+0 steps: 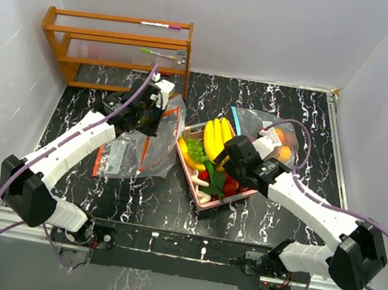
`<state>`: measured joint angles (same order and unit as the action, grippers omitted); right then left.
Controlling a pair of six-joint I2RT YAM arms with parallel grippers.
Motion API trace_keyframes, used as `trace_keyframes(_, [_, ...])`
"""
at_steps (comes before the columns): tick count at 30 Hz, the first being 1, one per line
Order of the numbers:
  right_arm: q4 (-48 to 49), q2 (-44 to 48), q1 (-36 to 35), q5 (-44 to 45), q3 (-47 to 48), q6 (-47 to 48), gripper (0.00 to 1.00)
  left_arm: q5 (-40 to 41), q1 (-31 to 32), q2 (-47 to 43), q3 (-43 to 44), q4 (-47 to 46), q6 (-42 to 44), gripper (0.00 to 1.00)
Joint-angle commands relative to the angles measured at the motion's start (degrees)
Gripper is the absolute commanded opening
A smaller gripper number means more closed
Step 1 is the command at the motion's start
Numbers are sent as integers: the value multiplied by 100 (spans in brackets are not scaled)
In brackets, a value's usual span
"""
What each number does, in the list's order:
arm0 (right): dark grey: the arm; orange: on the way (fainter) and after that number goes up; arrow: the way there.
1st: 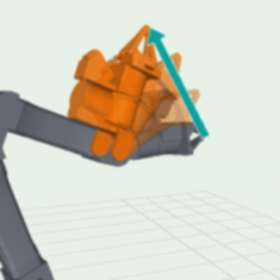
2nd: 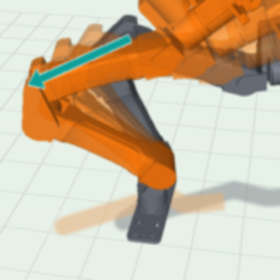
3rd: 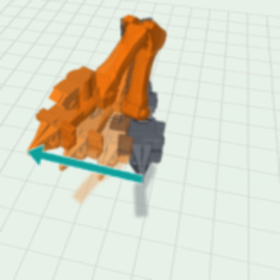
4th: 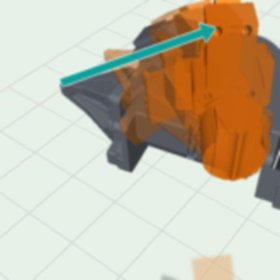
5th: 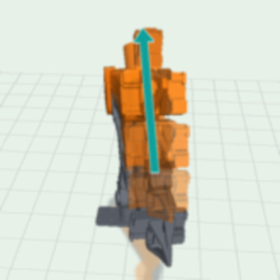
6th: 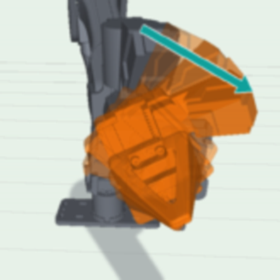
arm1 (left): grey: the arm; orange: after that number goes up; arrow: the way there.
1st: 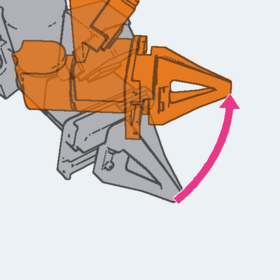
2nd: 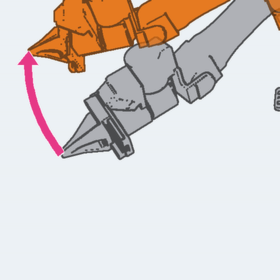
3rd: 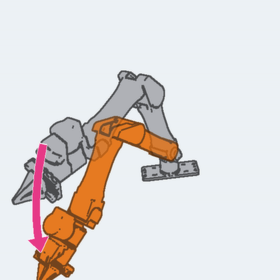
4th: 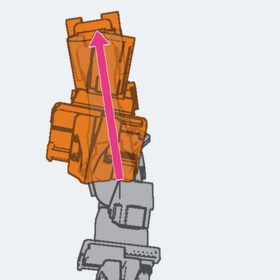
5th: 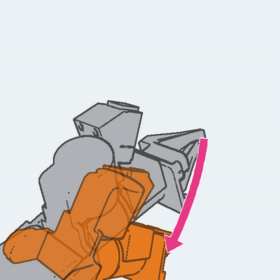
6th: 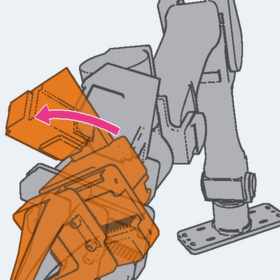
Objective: Place the food in the zip-top bag and seal the zipper
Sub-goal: Pick up the fake fruit from the bin.
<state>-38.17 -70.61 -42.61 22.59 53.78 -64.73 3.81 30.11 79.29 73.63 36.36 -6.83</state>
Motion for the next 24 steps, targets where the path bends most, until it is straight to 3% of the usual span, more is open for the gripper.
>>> trace_keyframes(1, [542,-295,9,591,-149,-565,79,-113,-21,-281,102,17,42,0])
trace_keyframes(7, [1228,-359,67,1265,-231,-544,77,-95,-23,-337,57,90,67,0])
trace_keyframes(11, [1345,-488,272,1251,-248,-560,75,-191,-23,-361,6,67,37,0])
trace_keyframes(24, [2243,-432,316,759,-1143,-824,30,-193,-25,-369,-145,90,57,0])
